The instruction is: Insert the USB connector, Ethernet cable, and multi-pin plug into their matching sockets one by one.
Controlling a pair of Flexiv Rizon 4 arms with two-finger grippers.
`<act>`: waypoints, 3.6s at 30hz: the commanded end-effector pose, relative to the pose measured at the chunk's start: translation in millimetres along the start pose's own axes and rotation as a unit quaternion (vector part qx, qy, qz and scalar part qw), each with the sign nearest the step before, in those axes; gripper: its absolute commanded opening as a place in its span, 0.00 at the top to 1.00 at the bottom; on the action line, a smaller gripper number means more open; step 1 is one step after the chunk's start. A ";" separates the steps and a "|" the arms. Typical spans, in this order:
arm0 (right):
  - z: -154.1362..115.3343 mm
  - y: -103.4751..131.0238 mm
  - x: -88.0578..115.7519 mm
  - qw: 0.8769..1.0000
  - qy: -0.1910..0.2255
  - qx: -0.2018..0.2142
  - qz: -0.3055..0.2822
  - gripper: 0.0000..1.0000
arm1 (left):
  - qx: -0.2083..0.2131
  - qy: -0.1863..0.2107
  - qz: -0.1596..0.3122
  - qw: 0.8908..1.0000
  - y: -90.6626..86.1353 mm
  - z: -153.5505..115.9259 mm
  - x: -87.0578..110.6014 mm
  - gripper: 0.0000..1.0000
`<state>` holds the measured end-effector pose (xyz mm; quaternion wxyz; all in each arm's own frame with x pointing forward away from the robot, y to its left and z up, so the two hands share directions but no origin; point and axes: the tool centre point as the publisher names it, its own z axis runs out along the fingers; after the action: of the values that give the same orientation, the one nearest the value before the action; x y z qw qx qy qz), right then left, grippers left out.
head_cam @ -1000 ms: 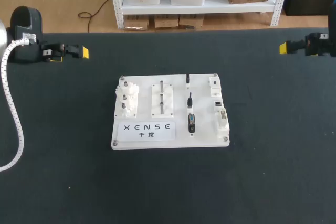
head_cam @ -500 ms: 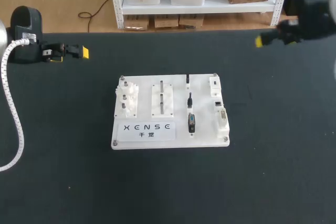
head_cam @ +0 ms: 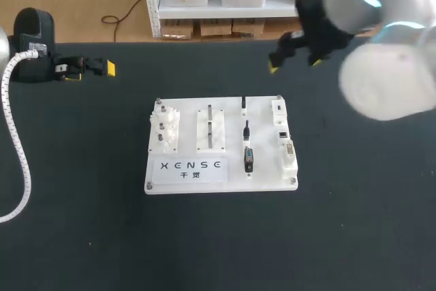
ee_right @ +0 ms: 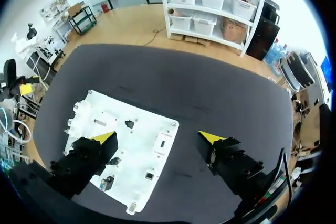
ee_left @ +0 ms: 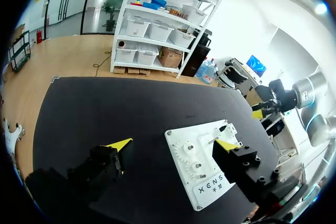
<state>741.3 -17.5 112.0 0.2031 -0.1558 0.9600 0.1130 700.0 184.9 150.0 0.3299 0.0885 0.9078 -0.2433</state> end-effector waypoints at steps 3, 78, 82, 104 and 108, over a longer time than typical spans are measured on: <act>42.9 25.4 -2.3 0.997 0.037 0.062 0.008 0.00 | 0.000 0.000 0.000 1.000 0.0 0.0 0.0 0.00; 123.1 57.2 9.3 0.969 0.159 0.113 0.149 0.53 | 0.000 0.000 0.000 1.000 0.0 0.0 0.0 0.00; 125.0 58.7 10.5 0.969 0.161 0.112 0.149 0.55 | 0.000 0.000 0.000 1.000 0.0 0.0 0.0 0.00; 124.1 59.1 8.3 0.969 0.159 0.110 0.153 0.73 | 0.000 0.000 0.000 1.000 0.0 0.0 0.0 0.00; 125.0 59.4 9.6 0.969 0.162 0.110 0.154 0.76 | 0.000 0.000 0.000 1.000 0.0 0.0 0.0 0.00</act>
<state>756.9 70.3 5.9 0.0417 0.0006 0.9991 0.0099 700.0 184.9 150.0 0.3299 0.0885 0.9078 -0.2433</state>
